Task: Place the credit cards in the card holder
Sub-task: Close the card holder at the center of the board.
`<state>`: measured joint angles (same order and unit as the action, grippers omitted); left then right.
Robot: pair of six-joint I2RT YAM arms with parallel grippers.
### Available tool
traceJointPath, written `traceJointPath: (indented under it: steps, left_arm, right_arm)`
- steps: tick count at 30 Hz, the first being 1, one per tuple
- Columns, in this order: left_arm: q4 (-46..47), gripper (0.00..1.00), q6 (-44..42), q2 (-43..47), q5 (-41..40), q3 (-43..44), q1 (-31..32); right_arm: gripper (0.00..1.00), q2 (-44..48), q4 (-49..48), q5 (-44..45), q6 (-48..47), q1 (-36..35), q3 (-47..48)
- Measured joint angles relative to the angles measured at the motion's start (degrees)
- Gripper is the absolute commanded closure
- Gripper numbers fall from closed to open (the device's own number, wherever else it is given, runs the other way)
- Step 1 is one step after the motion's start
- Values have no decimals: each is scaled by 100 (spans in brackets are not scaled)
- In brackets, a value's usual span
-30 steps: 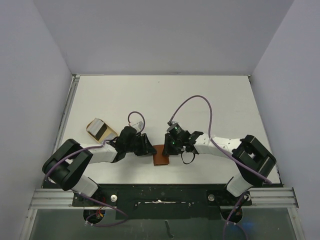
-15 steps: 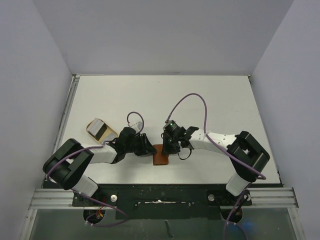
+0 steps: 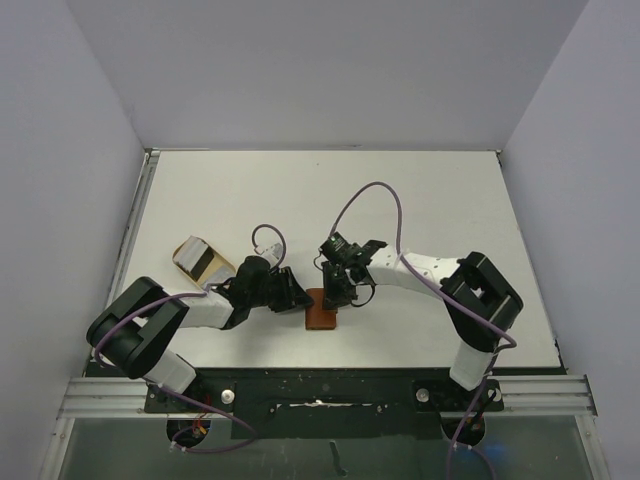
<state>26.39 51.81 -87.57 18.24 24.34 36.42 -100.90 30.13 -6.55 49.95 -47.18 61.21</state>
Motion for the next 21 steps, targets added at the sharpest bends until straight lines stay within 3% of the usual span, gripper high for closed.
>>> traceJointPath:
  steps: [9,14,21]
  left_arm:
    - [39,70,4,0,0,-20,0]
    - [-20,70,-2,42,0,-20,-4]
    - [-728,66,-177,457,28,179,-59]
  right_arm:
    - [85,-378,664,-24,-101,11,577]
    - [78,-433,835,-37,-168,22,761]
    - [74,-400,970,356,-308,-48,981]
